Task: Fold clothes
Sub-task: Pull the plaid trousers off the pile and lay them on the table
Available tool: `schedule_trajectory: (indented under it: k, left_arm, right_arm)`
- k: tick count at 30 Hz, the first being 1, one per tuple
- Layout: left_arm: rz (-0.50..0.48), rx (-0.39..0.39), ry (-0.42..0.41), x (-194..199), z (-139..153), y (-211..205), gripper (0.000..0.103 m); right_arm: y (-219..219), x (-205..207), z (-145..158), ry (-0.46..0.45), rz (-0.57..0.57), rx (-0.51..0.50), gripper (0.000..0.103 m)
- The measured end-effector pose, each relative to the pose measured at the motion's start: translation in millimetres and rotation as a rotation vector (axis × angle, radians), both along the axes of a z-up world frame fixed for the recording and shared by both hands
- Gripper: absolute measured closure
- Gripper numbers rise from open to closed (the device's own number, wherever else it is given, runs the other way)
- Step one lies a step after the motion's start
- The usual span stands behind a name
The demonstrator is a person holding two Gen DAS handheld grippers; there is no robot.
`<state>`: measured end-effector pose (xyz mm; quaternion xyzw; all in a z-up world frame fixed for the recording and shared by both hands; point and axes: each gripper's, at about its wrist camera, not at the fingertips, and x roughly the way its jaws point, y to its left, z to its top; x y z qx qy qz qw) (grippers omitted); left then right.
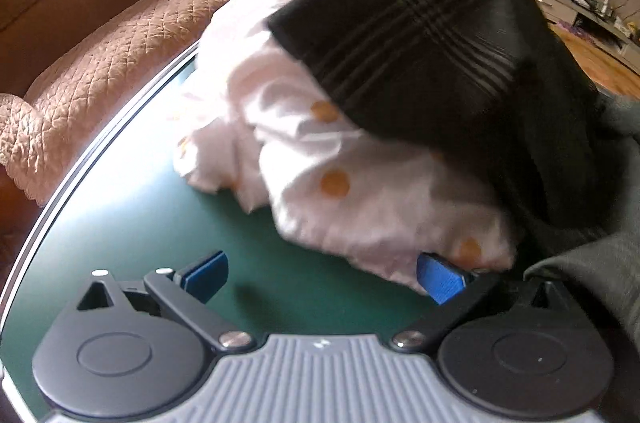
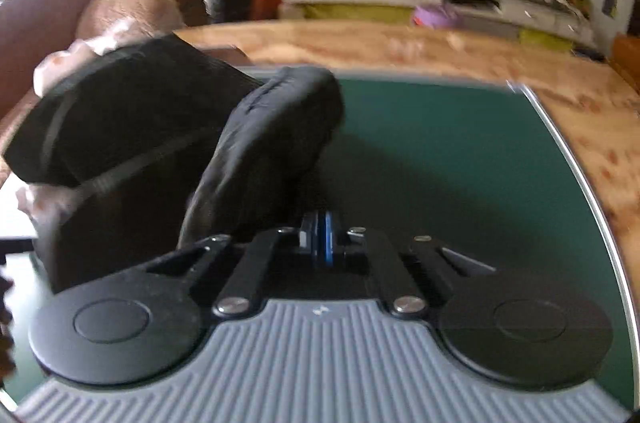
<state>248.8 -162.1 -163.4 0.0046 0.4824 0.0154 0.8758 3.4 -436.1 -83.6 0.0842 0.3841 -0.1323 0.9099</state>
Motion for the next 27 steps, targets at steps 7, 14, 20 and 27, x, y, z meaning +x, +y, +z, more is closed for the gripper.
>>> schedule_trajectory:
  k: [7,14,20,27]
  left_arm:
    - [0.011,0.004,-0.017,32.7,-1.6,-8.3,0.0]
    - [0.038,0.006,-0.014,67.9,-1.9,-2.0,0.0]
    - [0.03,0.022,-0.017,91.6,-2.3,-1.3,0.0]
    - [-0.005,0.069,0.023,46.8,2.1,10.4,0.0]
  right_arm:
    - [-37.3,-3.1,-10.2,-0.083,-0.053,0.213,0.043]
    - [-108.2,51.4,-30.5,-0.038,-0.11,0.436,0.043]
    - [-102.6,66.6,-50.4,0.031,-0.073,0.468,0.06]
    - [-71.7,18.4,-51.2,0.034,-0.066,0.439,0.088]
